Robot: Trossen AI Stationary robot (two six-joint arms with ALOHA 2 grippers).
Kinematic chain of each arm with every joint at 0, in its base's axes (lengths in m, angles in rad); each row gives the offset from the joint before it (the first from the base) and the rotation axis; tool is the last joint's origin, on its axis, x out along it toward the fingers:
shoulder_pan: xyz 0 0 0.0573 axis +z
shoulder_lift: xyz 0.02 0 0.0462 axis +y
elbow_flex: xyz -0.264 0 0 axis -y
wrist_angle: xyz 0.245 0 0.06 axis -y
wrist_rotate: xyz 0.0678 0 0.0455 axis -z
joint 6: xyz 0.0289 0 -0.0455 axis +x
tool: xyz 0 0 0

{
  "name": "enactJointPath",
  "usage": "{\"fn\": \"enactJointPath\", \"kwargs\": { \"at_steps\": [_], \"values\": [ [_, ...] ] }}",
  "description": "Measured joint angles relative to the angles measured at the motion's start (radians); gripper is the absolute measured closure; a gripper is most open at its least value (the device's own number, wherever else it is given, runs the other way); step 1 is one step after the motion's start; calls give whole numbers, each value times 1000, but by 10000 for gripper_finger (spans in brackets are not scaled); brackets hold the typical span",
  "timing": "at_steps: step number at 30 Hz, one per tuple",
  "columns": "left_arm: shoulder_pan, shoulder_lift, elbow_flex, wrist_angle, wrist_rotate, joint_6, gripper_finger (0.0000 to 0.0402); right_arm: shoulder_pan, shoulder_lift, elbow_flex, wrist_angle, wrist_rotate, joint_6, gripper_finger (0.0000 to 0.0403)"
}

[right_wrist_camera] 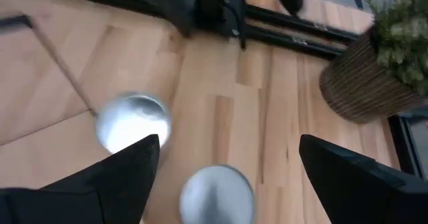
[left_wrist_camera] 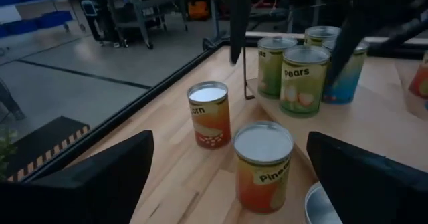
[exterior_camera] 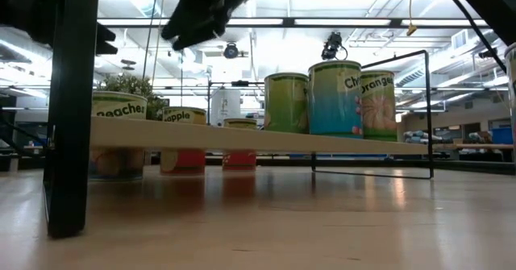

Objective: Pick and place cans onto a shelf
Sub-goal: Put the canned pineapple on the shelf

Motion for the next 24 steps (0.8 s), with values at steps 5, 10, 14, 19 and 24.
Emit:
{"fn": "enactJointPath", "kwargs": {
  "at_steps": [5, 10, 14, 19, 24],
  "values": [
    [-39, -8, -51, 62, -53, -56, 2, -2, 53, -3, -6, 1, -4, 35],
    [-57, -9, -49, 90, -57, -49, 2, -6, 93, 0, 45, 3, 0, 35],
    [-73, -8, -49, 98, -18, -40, 2, -9, 124, -1, 44, 8, 0, 35],
    [-98, -6, -49, 117, 35, -18, 2, -8, 144, -2, 10, 5, -1, 35],
    [-105, -6, -49, 132, 20, -13, 2, -10, 144, -1, -8, 4, 5, 35]
  ]
}}
